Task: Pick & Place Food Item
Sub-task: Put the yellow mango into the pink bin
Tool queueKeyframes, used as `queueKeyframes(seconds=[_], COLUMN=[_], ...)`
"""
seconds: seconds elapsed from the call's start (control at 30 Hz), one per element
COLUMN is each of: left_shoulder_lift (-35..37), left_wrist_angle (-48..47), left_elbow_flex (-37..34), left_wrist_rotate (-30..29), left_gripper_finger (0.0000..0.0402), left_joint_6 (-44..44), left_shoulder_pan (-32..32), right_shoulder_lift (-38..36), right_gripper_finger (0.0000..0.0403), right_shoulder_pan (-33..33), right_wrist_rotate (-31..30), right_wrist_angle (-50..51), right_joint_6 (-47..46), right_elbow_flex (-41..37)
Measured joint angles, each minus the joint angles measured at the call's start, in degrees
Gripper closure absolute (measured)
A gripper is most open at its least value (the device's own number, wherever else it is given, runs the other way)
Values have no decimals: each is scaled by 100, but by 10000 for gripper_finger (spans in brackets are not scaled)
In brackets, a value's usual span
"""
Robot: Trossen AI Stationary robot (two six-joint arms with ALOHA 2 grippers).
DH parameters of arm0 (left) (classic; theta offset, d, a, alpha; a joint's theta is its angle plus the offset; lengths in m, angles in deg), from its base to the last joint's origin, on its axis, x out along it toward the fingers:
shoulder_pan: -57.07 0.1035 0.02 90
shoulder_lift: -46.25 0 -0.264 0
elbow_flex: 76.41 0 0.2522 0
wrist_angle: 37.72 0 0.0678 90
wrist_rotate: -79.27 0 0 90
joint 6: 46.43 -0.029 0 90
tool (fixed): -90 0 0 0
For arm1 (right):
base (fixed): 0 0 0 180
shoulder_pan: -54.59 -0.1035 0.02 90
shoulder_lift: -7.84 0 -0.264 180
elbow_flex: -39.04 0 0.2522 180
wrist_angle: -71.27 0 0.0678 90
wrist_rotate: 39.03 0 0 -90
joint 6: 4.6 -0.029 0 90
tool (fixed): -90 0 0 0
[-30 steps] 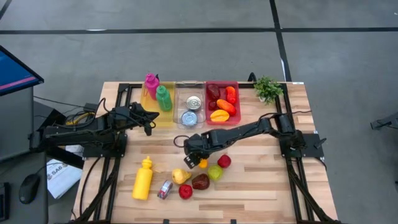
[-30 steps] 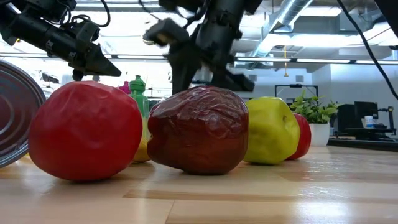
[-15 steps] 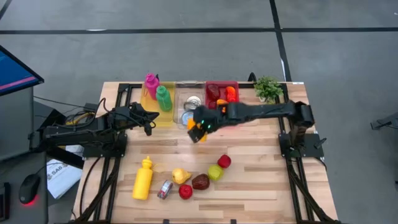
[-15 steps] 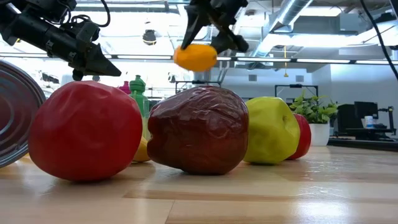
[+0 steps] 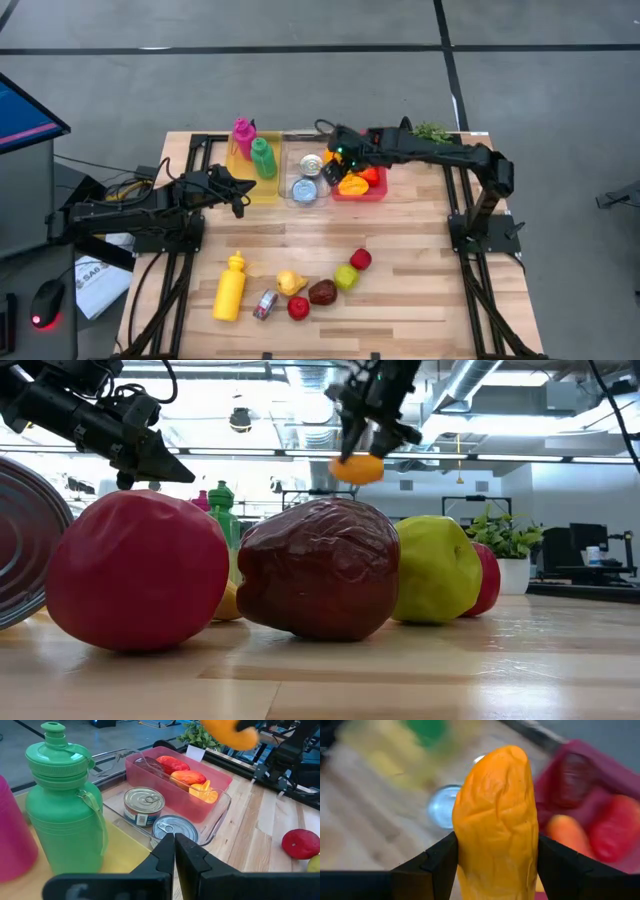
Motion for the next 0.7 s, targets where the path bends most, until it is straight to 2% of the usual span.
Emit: queueKeyframes(seconds=[0.1, 0.33, 0.7], left_shoulder_lift=[0, 0, 0], left_wrist_angle=[0, 1, 2], left_elbow_flex=[0, 0, 0], left_wrist_rotate=[0, -38, -180], left_gripper_finger=[399, 399, 399], left_joint_6=[0, 0, 0], left_shoulder_pan=[0, 1, 1], right_shoulder_lift=[48, 47, 42], right_gripper_finger=[178, 178, 178], right_shoulder_pan=[311, 1056, 1702], right_wrist_rotate=[-16, 5, 29], right_wrist_angle=[309, 221, -977], right_joint_6=[15, 18, -81], right_elbow_flex=[-22, -299, -921])
